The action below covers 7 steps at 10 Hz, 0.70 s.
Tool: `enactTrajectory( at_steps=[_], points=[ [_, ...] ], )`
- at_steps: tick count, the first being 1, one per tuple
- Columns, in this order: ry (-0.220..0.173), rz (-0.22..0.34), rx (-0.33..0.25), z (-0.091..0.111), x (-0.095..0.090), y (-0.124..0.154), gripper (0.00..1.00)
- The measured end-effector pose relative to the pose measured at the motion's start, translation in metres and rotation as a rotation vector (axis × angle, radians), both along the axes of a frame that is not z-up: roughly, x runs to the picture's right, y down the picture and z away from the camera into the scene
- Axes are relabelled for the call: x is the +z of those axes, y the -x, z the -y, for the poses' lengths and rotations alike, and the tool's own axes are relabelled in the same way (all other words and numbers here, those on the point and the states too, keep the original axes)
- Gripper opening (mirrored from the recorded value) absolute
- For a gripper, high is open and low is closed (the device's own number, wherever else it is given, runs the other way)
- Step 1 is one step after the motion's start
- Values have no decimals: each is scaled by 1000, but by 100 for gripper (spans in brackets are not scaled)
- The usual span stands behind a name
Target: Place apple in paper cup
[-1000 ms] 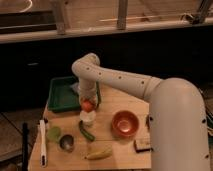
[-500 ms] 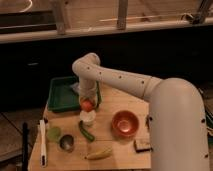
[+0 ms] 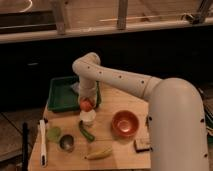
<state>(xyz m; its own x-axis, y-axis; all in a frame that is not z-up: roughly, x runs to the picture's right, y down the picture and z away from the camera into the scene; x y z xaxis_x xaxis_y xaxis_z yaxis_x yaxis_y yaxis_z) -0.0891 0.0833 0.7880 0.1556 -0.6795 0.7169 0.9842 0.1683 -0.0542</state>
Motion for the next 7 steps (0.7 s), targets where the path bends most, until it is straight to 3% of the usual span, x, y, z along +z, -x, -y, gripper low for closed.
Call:
enactTrajectory(
  at_steps=[7],
  points=[
    [0,-6,-4,0,0,-1,46]
  ],
)
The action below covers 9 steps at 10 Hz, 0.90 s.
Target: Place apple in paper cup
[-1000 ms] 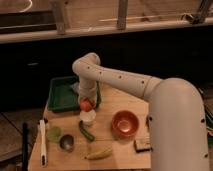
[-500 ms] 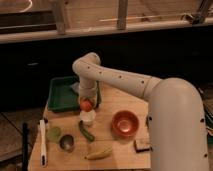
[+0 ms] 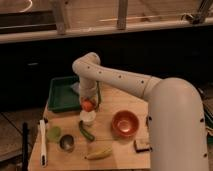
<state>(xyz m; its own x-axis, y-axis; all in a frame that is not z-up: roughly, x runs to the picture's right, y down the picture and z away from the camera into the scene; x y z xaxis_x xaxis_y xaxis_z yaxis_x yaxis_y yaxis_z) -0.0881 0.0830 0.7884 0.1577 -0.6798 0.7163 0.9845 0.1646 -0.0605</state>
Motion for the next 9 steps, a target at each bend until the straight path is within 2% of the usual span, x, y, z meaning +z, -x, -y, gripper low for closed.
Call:
enactTrajectory(
  at_steps=[4,6,7,9],
  points=[
    [5,-3,-2,1,-1,0,40],
    [0,-7,-6,1,-1,0,52],
    [-2,-10,-6,1,-1,0,55],
    [-2,-9,-5,2,-1,0,50]
  ],
)
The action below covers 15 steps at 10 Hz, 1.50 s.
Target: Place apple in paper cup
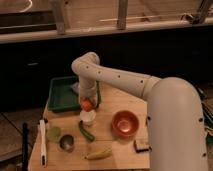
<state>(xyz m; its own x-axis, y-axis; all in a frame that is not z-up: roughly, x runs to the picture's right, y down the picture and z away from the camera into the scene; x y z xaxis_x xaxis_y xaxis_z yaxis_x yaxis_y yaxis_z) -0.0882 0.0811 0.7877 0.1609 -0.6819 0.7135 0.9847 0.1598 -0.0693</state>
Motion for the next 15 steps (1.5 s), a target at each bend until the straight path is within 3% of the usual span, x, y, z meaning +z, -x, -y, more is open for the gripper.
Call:
enactTrajectory(
  at_steps=[3,7,15],
  points=[
    [-2,0,-1,1,0,0,50],
    [0,-3,-3,1,-1,0,40],
    [8,0,-6,1,-1,-2,34]
  ],
)
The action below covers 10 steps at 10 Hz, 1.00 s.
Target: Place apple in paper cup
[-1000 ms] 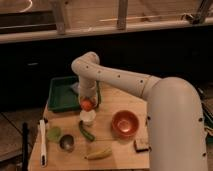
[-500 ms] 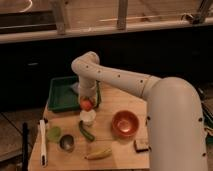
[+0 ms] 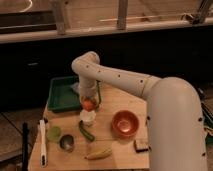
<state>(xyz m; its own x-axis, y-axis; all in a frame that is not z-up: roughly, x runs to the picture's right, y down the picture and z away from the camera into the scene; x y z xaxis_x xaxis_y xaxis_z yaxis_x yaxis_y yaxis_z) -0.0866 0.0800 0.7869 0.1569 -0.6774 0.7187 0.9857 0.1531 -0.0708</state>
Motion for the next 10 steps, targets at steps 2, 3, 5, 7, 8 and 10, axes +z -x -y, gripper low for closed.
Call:
enactTrajectory(
  at_steps=[2,3,5,7,8,10],
  points=[
    [3,2,0,0,0,0,32],
    [5,3,-1,0,-1,0,29],
    [8,5,-2,0,-1,1,29],
    [10,5,-3,0,-1,0,34],
    [15,5,-7,-1,-2,-1,34],
    [18,6,-8,-1,-2,-1,34]
  ],
)
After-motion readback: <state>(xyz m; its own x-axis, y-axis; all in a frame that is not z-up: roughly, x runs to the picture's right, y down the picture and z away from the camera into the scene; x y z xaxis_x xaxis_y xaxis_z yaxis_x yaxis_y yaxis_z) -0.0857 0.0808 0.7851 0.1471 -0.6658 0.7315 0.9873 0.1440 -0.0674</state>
